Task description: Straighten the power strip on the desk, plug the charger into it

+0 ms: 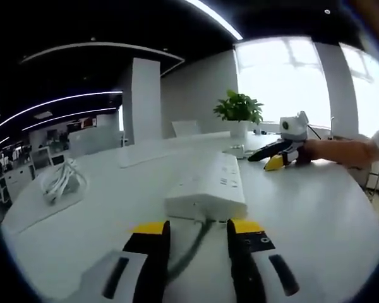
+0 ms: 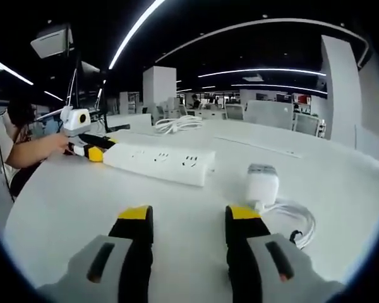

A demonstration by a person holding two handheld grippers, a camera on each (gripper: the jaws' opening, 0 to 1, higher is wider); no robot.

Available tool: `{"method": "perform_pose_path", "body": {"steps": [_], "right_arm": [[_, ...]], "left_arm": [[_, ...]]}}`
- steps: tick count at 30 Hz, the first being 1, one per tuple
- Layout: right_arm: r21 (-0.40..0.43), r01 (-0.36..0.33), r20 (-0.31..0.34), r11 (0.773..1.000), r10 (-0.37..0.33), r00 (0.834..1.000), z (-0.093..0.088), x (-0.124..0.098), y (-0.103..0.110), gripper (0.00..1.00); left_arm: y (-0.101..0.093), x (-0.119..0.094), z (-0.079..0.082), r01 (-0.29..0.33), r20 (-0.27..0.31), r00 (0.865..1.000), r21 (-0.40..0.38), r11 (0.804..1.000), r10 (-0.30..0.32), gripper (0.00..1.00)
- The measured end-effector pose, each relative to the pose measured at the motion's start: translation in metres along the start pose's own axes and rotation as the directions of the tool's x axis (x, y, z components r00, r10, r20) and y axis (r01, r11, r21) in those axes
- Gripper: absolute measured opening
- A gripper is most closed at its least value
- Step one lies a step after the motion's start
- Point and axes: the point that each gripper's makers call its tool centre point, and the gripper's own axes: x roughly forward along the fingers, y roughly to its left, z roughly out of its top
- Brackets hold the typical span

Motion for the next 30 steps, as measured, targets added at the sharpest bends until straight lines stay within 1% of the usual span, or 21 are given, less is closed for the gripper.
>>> {"method": "perform_pose_path", "body": {"steps": [6,12,28,30], "right_arm": [[-0.002,-0.003,0.002,1.0,0.003,1.0,0.002,0.006,-0.004,0.45],[-0.004,-0.001,0.006,1.0,0.001,1.0,0.004,0.011,-0.007,0.45],[-0.005,-0.003,0.011,1.0,0.003,1.0,0.003,0.012,0.003,0.45],[-0.006,-0.01,0.008,1.0,0.01,1.0,0.004,0.013,0.001,0.45]], "left_arm": [[0.0,0.001,-0.001,0.017,-0.003,1.0,-0.016,1.0,-0.017,0.39],[0.0,0.001,-0.001,0.018,-0.003,1.0,-0.015,1.0,-0.018,0.39],[0.0,0.002,0.0,0.024,0.003,1.0,-0.013,1.0,-0.024,0.38],[0.0,0.002,0.0,0.026,0.003,1.0,-0.018,0.999,-0.026,0.38]]}}
